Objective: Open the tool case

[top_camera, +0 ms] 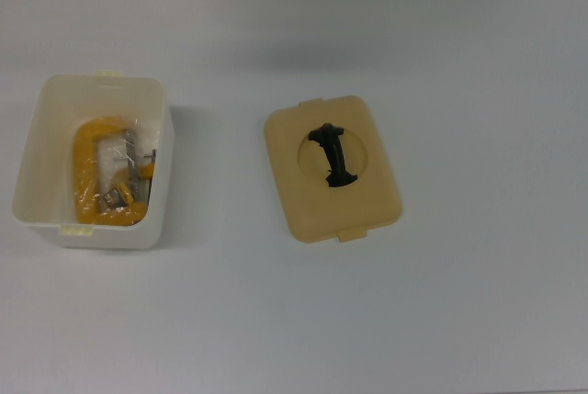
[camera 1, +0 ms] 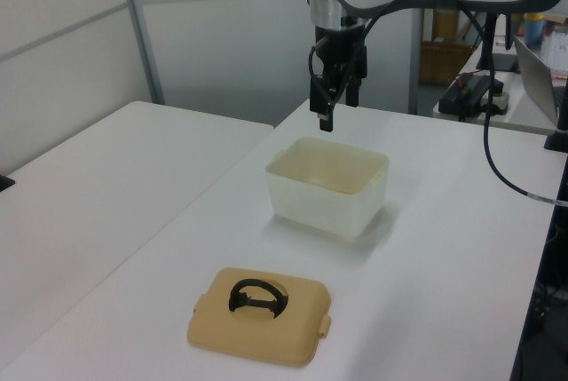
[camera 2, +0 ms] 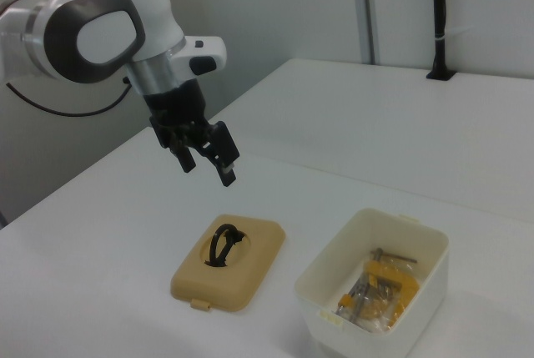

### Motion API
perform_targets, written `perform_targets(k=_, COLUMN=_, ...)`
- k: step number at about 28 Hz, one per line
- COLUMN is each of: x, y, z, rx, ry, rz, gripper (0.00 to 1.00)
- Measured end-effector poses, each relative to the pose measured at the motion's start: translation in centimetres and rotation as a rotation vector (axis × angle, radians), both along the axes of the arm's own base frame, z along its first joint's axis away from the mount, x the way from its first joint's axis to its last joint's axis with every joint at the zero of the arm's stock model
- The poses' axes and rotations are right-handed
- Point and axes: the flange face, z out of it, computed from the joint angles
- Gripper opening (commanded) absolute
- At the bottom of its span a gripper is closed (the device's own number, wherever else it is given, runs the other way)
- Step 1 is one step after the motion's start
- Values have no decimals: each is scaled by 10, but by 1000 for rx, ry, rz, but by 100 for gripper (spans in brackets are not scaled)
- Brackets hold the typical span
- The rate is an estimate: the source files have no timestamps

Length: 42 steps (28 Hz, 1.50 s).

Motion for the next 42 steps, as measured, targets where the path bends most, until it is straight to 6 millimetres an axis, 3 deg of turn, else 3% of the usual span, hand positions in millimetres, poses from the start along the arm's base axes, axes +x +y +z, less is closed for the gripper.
perform_targets(k=10, x=10, y=-14, z=-18, rx=1, ry=34, rz=-24, gripper=100)
perform_targets(k=42, x=10, y=-12, z=-17, rx=1, ry=32, rz=-22, gripper=100)
